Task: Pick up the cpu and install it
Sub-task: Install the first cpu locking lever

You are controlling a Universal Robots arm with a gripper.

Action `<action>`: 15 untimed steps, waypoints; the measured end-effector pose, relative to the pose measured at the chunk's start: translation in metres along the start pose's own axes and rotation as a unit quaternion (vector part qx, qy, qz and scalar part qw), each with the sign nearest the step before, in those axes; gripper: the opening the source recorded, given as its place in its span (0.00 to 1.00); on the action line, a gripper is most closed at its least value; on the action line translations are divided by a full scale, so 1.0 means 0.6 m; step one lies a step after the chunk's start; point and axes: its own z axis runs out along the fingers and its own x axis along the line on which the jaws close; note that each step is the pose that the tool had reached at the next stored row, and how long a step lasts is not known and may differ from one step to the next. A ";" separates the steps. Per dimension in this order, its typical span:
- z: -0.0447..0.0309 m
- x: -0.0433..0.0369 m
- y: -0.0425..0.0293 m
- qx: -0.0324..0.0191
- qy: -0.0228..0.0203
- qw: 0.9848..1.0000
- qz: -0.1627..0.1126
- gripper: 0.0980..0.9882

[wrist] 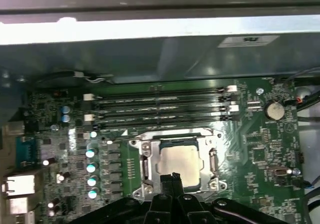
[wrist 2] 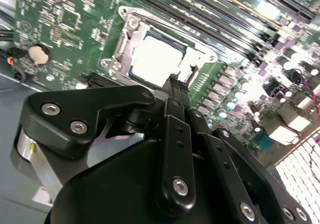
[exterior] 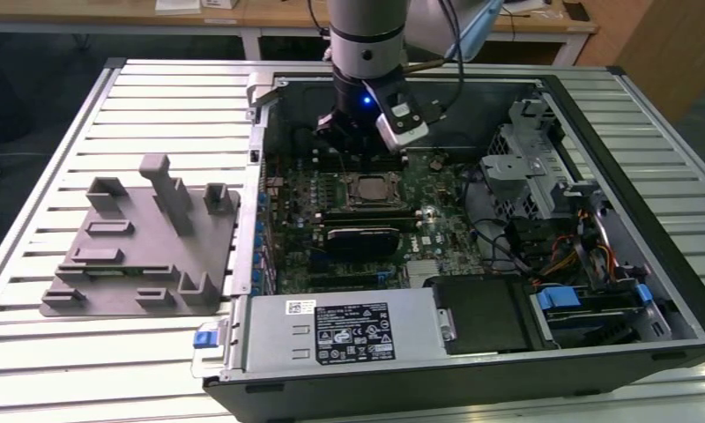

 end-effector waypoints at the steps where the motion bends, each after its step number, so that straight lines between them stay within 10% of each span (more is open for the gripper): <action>1: 0.000 0.004 0.000 0.000 0.000 1.000 0.000 0.01; 15: -0.004 0.052 -0.004 0.000 -0.002 1.000 0.000 0.01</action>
